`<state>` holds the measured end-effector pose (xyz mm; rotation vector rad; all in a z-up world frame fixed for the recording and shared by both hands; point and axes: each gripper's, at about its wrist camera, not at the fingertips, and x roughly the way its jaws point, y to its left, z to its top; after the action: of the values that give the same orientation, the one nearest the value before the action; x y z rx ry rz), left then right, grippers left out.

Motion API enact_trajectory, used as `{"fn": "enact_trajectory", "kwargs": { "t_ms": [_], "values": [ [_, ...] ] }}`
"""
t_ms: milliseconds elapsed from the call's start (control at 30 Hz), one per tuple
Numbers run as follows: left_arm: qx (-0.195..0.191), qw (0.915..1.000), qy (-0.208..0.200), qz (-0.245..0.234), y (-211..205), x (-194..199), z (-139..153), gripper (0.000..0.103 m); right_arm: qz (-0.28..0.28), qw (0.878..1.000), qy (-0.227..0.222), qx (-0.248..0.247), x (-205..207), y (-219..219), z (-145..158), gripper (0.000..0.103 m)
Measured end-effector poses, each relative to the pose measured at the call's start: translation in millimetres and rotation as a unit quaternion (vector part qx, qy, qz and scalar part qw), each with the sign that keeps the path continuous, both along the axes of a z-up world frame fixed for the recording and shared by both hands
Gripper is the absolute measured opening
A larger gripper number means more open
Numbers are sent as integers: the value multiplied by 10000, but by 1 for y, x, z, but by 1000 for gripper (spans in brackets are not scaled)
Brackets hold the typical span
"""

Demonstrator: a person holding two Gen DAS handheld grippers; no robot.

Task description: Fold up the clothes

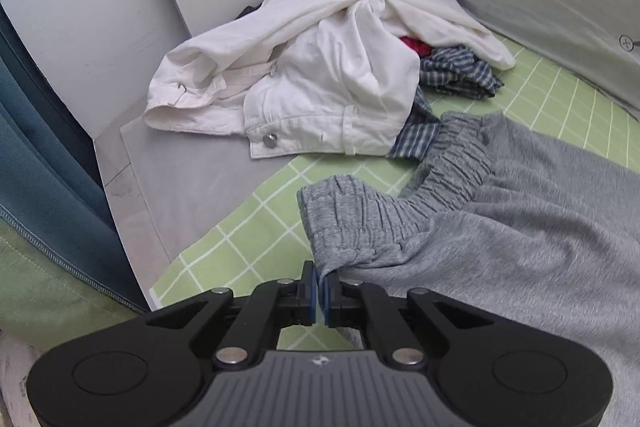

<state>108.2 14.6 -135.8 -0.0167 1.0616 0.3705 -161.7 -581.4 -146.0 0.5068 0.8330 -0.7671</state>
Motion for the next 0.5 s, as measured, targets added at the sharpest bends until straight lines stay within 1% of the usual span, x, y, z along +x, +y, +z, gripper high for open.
{"fn": "enact_trajectory", "kwargs": {
  "t_ms": [33,67,100,133,167,200,233,267,300,367,433,500],
  "values": [
    [-77,9999,125,-16,3,-6,-7,10,88,9998,164,66,2,4,-7,4],
    [-129,9998,144,-82,1,-11,-11,10,167,9993,312,129,4,8,-13,7],
    [-181,9996,163,-148,-1,-16,-14,10,151,9993,289,163,3,7,-16,8],
    [-211,9994,177,-216,-4,-20,-17,14,133,9994,259,198,2,5,-18,13],
    [-179,9993,174,-273,-10,-22,-17,19,85,9996,154,235,0,1,-17,21],
    [-159,9993,161,-290,-15,-22,-17,28,35,9996,52,269,-2,-3,-16,26],
    [-152,9993,149,-305,-20,-22,-17,31,-43,9996,-27,266,-4,-8,-14,35],
    [-186,9992,137,-318,-25,-21,-16,31,-126,9996,-107,249,-7,-13,-12,38],
    [-220,9991,125,-330,-29,-19,-15,32,-199,9994,-155,246,-10,-20,-11,38],
    [-232,9991,68,-344,-42,-14,-13,38,-364,9988,-225,231,-11,-36,-11,39],
    [-188,9989,47,-423,-54,-7,-14,53,-498,9981,-283,215,-10,-55,-14,40],
    [-229,9985,68,-500,-64,-1,-17,54,-592,9976,-287,217,-4,-75,-20,41]
  ]
}}
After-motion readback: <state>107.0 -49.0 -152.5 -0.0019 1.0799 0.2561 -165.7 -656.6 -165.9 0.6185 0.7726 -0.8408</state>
